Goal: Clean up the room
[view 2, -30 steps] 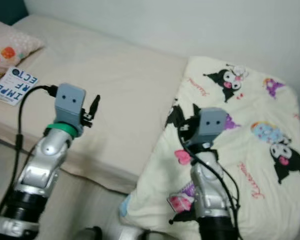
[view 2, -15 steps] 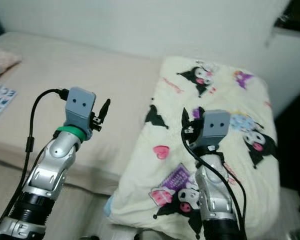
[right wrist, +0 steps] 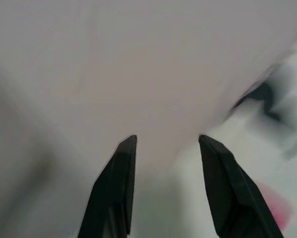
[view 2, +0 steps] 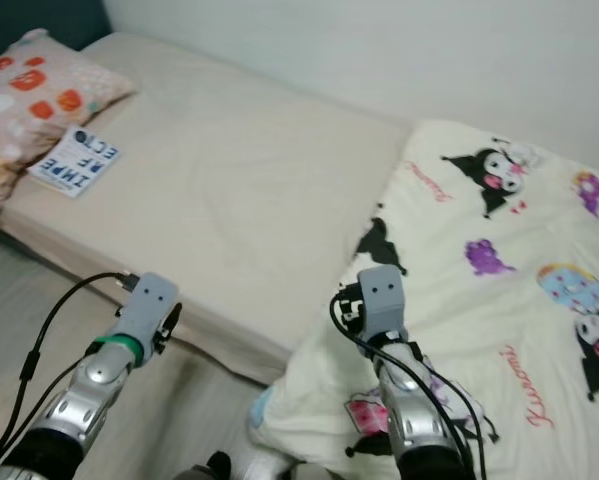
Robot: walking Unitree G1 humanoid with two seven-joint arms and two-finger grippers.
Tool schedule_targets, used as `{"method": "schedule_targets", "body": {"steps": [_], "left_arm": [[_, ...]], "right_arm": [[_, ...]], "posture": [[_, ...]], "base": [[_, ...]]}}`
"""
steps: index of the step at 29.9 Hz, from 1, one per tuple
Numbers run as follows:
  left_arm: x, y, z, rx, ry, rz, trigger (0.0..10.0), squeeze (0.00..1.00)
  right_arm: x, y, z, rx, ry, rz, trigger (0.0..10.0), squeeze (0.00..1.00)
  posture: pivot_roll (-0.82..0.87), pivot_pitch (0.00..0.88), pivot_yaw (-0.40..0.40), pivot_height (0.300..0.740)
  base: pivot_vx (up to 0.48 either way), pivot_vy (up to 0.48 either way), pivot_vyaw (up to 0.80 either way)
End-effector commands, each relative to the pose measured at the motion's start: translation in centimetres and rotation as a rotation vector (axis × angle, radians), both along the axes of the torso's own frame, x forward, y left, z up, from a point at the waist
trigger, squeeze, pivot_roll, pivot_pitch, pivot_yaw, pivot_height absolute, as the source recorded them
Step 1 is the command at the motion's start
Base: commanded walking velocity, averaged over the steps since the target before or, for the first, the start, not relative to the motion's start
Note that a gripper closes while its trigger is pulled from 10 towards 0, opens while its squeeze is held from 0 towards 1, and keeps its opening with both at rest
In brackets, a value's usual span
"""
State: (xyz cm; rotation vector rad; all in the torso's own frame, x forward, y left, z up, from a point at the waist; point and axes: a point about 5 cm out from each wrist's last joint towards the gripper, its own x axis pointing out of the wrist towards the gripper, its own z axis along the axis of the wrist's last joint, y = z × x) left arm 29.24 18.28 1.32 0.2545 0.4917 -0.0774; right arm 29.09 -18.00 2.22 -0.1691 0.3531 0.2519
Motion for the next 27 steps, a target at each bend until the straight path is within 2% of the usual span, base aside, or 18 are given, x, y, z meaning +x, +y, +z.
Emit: {"method": "schedule_targets", "body": {"steps": [1,5,7,11,12,16,18,27], "left_arm": [[-4.3,2.0,-4.6,-0.101,0.243,0.161,10.0,0.00],[-4.7,2.3,-5.1,-0.128,0.254,0.206,10.0,0.00],[-4.2,1.9,-4.9,-0.096,0.230,0.165,10.0,0.00],[-4.0,1.9,-4.7,-0.090,0.221,0.160,10.0,0.00],[-3.4,2.1,-4.3,-0.097,0.198,0.181,10.0,0.00],[-3.0,2.2,-4.0,-0.102,0.185,0.193,10.0,0.00],[-2.0,2.1,-3.2,-0.124,0.152,0.203,10.0,0.00],[-1.5,2.2,-2.8,-0.115,0.123,0.207,10.0,0.00]], "right_arm": [[-4.7,-0.1,-5.7,-0.021,0.324,0.080,10.0,0.00],[-5.9,1.0,-6.7,0.010,0.394,0.161,10.0,0.00],[-5.5,1.9,-6.5,0.039,0.371,0.188,10.0,0.00],[-5.2,2.1,-6.2,0.047,0.354,0.191,10.0,0.00],[-4.7,2.3,-5.9,0.058,0.325,0.186,10.0,0.00],[-4.4,2.3,-5.7,0.065,0.311,0.181,10.0,0.00],[-3.9,2.1,-5.3,0.066,0.286,0.186,10.0,0.00],[-2.8,2.1,-4.3,0.087,0.229,0.181,10.0,0.00]], "posture": [[-0.09,0.057,-0.003,0.740],[-0.08,0.054,-0.009,0.740],[-0.08,0.053,-0.010,0.740],[-0.09,0.052,-0.005,0.740],[-0.09,0.049,-0.001,0.740],[-0.09,0.049,-0.001,0.740],[-0.09,0.047,0.001,0.740],[-0.09,0.047,0.003,0.740]], "base": [[0.000,0.000,0.79],[0.000,0.000,0.79],[0.000,0.000,0.79],[0.000,0.000,0.79],[0.000,0.000,0.79],[0.000,0.000,0.79],[0.000,0.000,0.78],[0.000,0.000,0.79]]}}
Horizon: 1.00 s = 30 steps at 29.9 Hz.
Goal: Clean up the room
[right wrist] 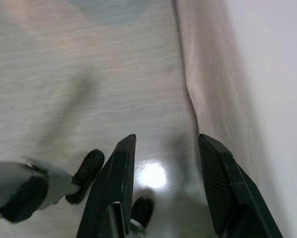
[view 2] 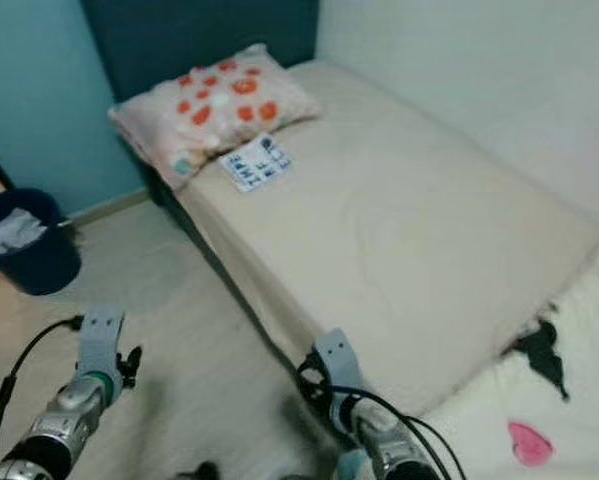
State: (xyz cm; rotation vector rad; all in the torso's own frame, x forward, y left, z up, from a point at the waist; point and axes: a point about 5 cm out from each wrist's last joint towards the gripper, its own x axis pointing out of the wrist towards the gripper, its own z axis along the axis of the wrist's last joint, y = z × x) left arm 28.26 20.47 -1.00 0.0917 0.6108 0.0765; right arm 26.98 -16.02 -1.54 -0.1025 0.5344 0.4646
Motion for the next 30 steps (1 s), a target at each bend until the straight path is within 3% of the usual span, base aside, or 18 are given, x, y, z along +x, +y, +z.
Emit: {"method": "schedule_targets", "body": {"steps": [1,13,22,30], "left_arm": [[-0.5,0.0,-0.5,-0.001,0.019,0.012,10.0,0.00],[-0.8,0.7,-0.6,0.027,0.018,0.048,10.0,0.00],[-0.7,0.8,-0.4,0.100,-0.009,0.030,10.0,0.00],[-0.7,0.9,-0.4,0.113,-0.015,0.037,10.0,0.00]], "right_arm": [[-0.5,0.2,-0.4,0.016,0.014,-0.001,10.0,0.00],[0.3,0.5,0.3,0.037,-0.032,0.000,10.0,0.00],[0.9,0.1,0.9,0.034,-0.075,-0.031,10.0,0.00],[2.1,0.8,2.3,0.052,-0.148,-0.003,10.0,0.00]], "posture": [[-0.08,0.049,0.003,0.740],[-0.08,0.057,0.006,0.740],[-0.08,0.065,0.009,0.740],[-0.08,0.073,0.010,0.740]], "base": [[0.000,0.000,0.79],[0.000,0.000,0.79],[0.000,0.000,0.79],[0.000,0.000,0.79]]}}
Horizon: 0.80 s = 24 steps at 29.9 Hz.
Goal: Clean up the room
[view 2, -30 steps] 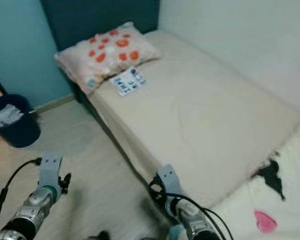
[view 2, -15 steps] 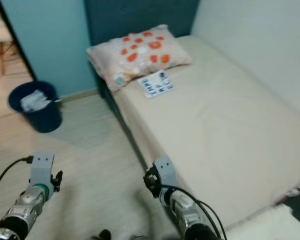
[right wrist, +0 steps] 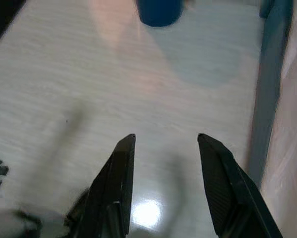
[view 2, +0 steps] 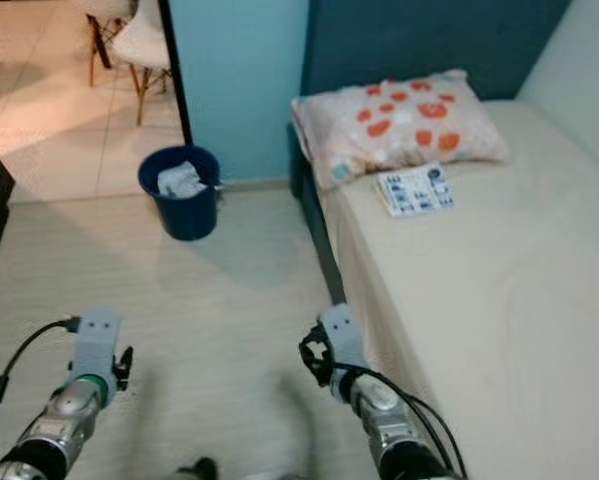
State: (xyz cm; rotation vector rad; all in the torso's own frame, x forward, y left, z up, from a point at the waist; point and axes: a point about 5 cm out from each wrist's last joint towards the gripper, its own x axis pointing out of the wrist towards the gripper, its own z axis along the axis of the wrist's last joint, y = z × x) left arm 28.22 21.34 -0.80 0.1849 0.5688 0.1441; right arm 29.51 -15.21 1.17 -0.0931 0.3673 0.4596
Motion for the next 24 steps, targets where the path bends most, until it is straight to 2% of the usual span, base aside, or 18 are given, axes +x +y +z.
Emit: {"method": "schedule_targets", "body": {"steps": [1,24], "left_arm": [[-0.62,0.06,-0.57,0.007,0.023,0.007,10.0,0.00],[-0.52,0.24,-0.43,0.024,0.014,0.016,10.0,0.00]], "right_arm": [[-0.11,0.24,-0.02,0.014,-0.006,0.011,10.0,0.00],[-0.01,0.47,0.15,0.027,-0.018,0.016,10.0,0.00]], "posture": [[-0.08,0.073,0.010,0.740],[-0.07,0.077,0.012,0.740]], "base": [[0.000,0.000,0.79],[0.000,0.000,0.79]]}}
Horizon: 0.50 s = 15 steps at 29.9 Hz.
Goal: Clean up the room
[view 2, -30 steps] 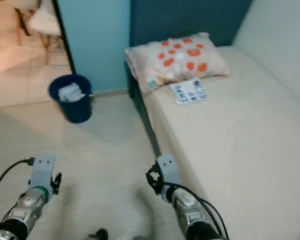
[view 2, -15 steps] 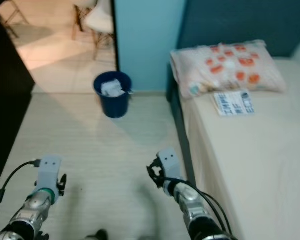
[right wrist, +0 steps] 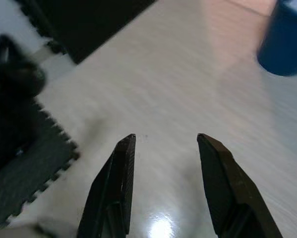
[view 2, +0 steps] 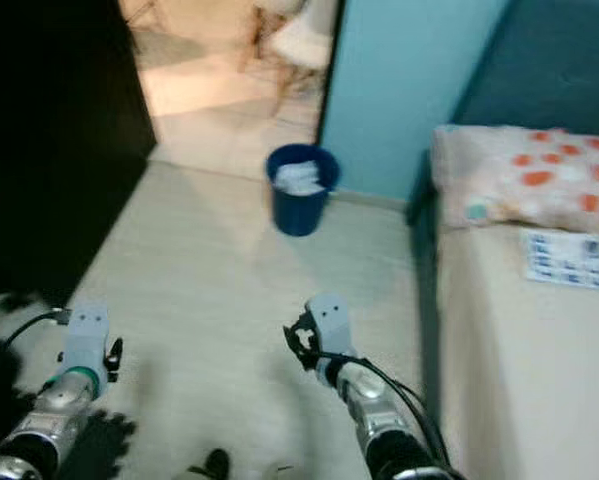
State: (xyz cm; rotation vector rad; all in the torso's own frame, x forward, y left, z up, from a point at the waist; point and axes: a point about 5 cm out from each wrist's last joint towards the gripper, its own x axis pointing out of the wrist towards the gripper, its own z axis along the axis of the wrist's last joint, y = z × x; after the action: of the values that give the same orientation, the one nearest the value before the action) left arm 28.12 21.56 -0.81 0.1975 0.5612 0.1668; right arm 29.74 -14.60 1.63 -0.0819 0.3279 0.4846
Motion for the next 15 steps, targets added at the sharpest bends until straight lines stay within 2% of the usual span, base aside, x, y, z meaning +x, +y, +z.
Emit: {"method": "schedule_targets", "body": {"steps": [1,6,15], "left_arm": [[-0.4,0.0,-0.4,0.007,0.020,-0.001,10.0,0.00],[-0.3,0.0,-0.3,0.016,0.014,-0.003,10.0,0.00],[-0.2,-0.1,-0.2,0.027,0.004,-0.010,10.0,0.00]], "right_arm": [[-0.2,-0.1,-0.3,0.003,0.015,-0.008,10.0,0.00],[-0.2,-0.4,-0.3,-0.020,0.001,-0.035,10.0,0.00],[0.1,-1.6,-0.1,-0.011,-0.017,-0.163,10.0,0.00]], "posture": [[-0.07,0.076,0.012,0.740],[-0.07,0.076,0.012,0.740],[-0.07,0.077,0.011,0.740]], "base": [[0.000,0.000,0.79],[0.000,0.000,0.79],[0.450,0.000,0.00]]}}
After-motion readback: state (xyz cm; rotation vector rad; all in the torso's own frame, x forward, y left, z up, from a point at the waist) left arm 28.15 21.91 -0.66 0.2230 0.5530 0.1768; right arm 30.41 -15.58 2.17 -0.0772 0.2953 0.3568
